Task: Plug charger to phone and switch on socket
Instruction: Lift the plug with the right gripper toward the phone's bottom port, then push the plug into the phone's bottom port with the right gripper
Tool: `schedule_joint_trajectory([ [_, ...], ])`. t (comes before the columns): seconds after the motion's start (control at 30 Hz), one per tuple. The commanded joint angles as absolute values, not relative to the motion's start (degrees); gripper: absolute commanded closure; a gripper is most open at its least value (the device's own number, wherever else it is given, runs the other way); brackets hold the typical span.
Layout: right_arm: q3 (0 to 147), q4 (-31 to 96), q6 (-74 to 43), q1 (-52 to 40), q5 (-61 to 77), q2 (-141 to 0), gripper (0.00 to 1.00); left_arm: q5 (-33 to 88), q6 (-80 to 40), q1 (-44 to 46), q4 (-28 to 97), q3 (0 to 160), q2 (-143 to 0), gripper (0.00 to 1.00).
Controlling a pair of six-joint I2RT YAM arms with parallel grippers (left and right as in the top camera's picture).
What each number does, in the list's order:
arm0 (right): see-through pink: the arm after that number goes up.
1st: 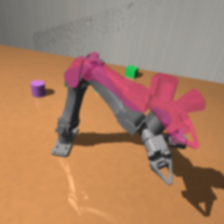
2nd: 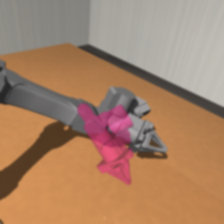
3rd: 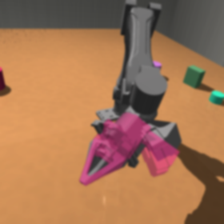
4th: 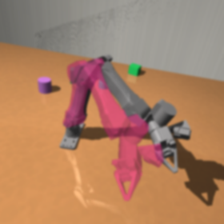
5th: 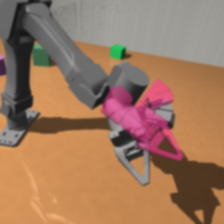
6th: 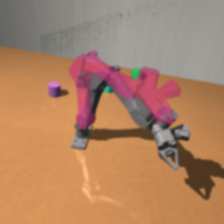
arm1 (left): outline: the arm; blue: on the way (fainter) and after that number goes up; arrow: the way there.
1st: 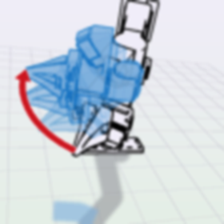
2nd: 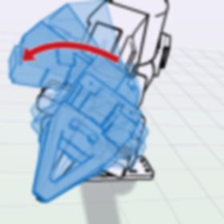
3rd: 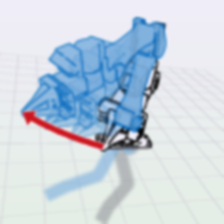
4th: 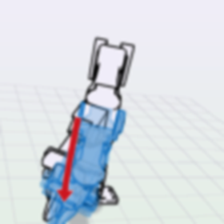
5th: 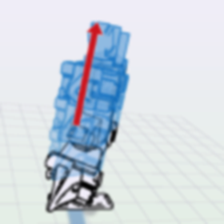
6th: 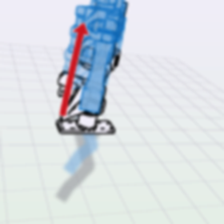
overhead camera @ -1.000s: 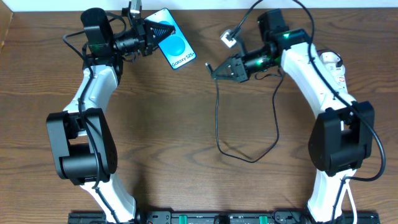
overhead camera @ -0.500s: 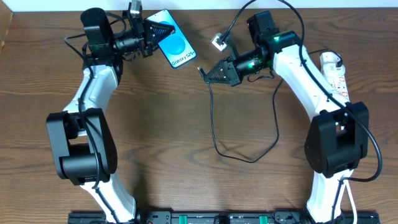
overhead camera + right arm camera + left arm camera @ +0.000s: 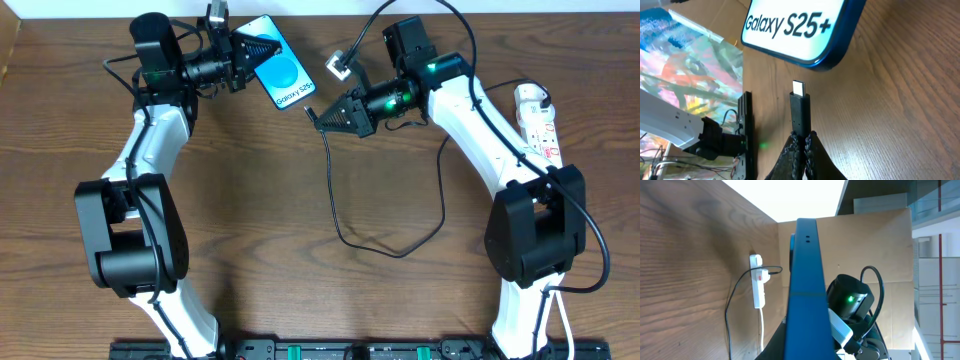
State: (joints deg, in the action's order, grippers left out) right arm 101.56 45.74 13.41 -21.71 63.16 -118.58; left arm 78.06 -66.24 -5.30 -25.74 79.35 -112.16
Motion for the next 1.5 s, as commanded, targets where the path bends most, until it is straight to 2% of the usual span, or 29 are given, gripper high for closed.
schedule_joint_trajectory([
  [0.0, 101.6, 45.6, 12.2, -22.0, 64.0, -118.2, 0.98, 78.8, -66.7, -5.4, -26.3, 80.1, -110.8, 0.93],
  [1.47, 101.6, 41.6, 12.2, -22.8, 66.6, -118.2, 0.99, 77.8, -65.2, -4.6, -26.2, 80.1, -110.8, 0.93],
])
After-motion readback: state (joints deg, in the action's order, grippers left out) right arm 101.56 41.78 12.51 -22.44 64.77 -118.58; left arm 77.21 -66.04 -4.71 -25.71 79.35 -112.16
